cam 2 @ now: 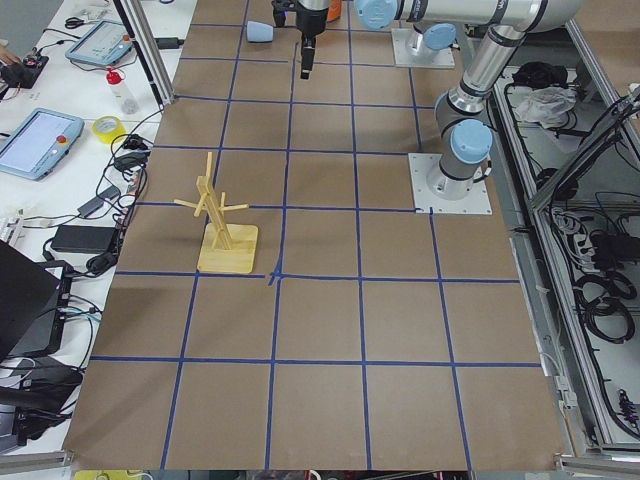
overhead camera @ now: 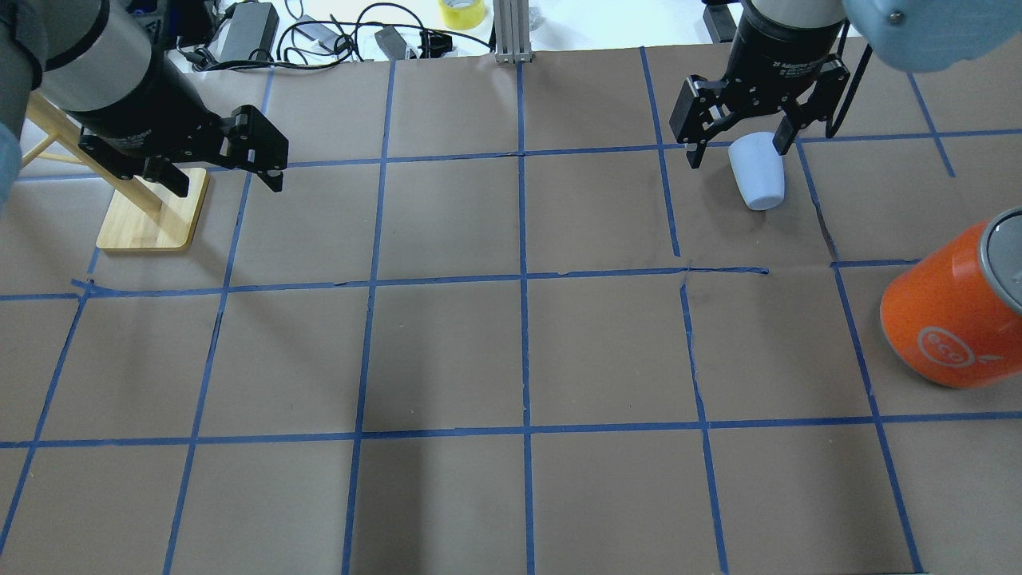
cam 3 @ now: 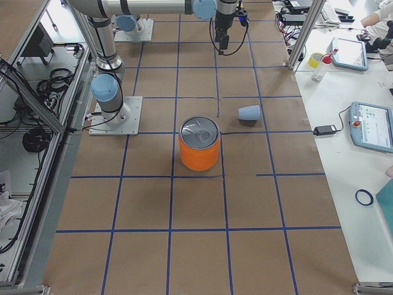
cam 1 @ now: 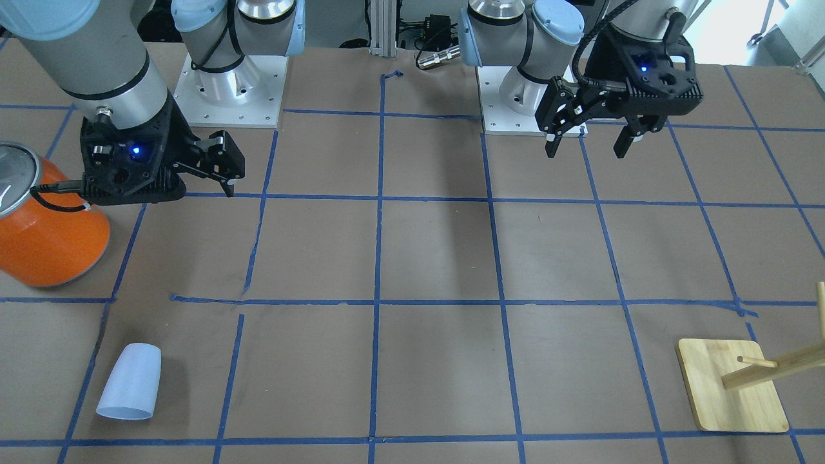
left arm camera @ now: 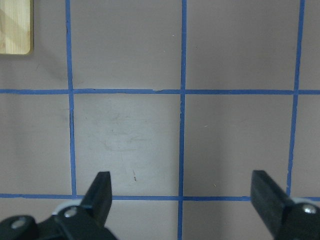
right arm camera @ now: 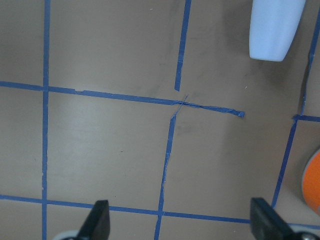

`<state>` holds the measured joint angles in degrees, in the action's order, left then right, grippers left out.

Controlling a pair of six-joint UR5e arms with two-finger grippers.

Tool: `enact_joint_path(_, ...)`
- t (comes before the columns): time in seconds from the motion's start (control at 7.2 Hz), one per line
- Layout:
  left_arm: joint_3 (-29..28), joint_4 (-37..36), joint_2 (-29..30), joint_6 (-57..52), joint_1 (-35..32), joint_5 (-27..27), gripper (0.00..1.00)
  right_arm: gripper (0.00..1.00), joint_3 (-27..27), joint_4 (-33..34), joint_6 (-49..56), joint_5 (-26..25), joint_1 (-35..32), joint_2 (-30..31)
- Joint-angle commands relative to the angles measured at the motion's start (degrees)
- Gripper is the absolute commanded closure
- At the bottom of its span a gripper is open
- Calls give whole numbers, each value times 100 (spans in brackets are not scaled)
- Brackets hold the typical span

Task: Flip cup

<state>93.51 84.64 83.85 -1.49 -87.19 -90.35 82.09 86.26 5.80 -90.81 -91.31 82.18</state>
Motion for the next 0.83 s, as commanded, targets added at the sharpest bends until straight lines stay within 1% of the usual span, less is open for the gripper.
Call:
enact_joint_path(0.0,0,0,0,0,0,0,0,0,0,5,0,-7,0,-9)
enact_joint_path(0.69,0,0,0,0,0,0,0,0,9,-92,0,-7,0,52)
